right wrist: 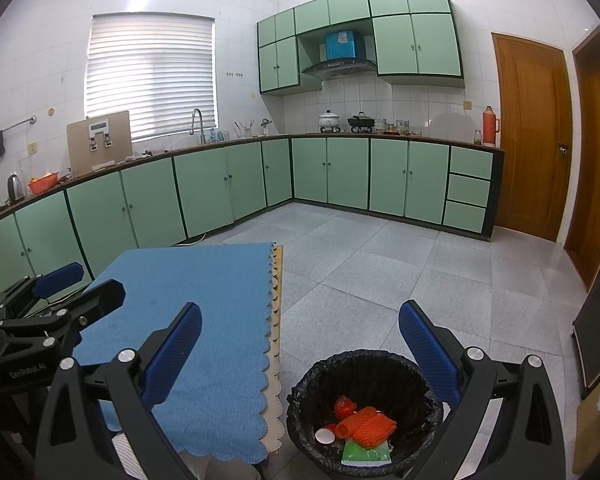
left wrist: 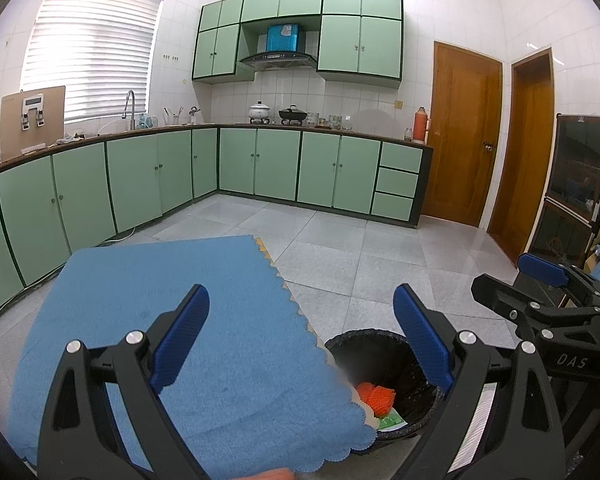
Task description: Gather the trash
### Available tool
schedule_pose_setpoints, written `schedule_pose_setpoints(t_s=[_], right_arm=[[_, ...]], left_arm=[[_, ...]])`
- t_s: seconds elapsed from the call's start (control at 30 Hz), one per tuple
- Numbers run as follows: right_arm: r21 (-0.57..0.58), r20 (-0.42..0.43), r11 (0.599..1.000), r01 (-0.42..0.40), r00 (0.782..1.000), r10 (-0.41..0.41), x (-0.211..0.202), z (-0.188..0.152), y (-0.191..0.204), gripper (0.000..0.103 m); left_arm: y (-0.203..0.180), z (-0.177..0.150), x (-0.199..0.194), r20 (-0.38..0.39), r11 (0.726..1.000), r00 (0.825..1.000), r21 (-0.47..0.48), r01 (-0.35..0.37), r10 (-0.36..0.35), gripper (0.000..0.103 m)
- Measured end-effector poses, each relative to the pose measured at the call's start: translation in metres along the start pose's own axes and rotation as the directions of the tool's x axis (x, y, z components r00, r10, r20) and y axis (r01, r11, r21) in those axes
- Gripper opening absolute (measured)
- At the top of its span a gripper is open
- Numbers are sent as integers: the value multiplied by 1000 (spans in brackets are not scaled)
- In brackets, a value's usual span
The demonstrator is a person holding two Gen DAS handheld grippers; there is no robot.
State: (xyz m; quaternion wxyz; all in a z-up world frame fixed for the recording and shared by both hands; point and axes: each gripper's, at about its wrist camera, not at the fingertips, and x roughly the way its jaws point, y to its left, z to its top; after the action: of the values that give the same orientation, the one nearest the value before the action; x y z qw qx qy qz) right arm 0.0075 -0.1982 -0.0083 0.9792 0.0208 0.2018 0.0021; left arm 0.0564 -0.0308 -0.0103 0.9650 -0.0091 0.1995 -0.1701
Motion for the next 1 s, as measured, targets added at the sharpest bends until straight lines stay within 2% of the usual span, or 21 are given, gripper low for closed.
schedule_pose_setpoints(t_s=[1.0], right_arm=[[22, -35, 1000, -4, 999, 5, 18, 0, 2, 97]], left_arm=[[13, -2, 15, -28, 1000, 1000, -14, -11, 10, 90]])
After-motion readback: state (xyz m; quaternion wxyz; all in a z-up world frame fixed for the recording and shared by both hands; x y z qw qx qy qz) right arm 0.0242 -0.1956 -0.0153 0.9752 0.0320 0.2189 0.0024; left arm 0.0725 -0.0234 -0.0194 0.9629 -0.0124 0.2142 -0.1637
